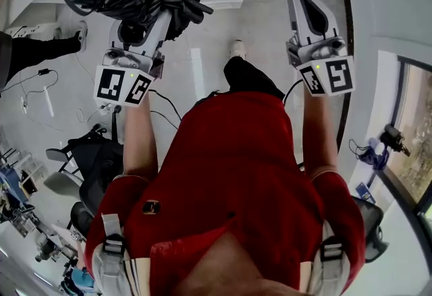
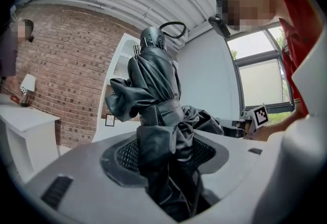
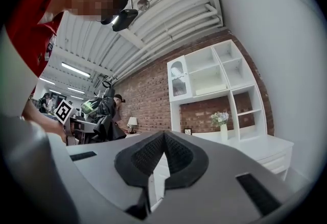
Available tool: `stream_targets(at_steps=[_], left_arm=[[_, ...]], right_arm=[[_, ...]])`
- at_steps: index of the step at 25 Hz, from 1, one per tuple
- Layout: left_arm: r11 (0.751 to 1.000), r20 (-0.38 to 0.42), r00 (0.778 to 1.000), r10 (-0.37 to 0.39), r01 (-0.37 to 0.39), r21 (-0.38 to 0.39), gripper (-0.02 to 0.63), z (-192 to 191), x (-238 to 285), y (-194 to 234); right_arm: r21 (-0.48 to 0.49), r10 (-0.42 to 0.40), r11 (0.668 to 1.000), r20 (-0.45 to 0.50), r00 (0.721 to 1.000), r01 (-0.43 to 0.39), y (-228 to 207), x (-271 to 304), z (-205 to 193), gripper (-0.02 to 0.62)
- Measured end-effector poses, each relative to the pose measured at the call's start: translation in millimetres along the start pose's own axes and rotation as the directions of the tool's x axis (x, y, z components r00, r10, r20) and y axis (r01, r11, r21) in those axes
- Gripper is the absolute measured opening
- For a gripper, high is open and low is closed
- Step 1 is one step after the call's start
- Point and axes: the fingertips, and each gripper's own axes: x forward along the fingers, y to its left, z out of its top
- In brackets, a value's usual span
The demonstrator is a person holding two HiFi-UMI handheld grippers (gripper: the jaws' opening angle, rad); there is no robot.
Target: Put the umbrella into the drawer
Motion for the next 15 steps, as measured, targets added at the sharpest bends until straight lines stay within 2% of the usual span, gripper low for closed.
stream_targets(at_steps=[10,15], left_arm=[[0.999,-0.012,1.0,0.018,-0.018,0.034,0.236,8.0,2.0,-4.1],[1.0,-0.056,0.998,0.011,-0.01,0.023,0.236,-5.1,32.8,7.4]], right_arm=[[-0.016,0.055,0.998,0.023,0.998,-0.055,0.3,7.2,21.0,-0.002],[0.005,0.075,0.997,0.002,0.997,-0.075,-20.9,32.7,8.1,-0.002]])
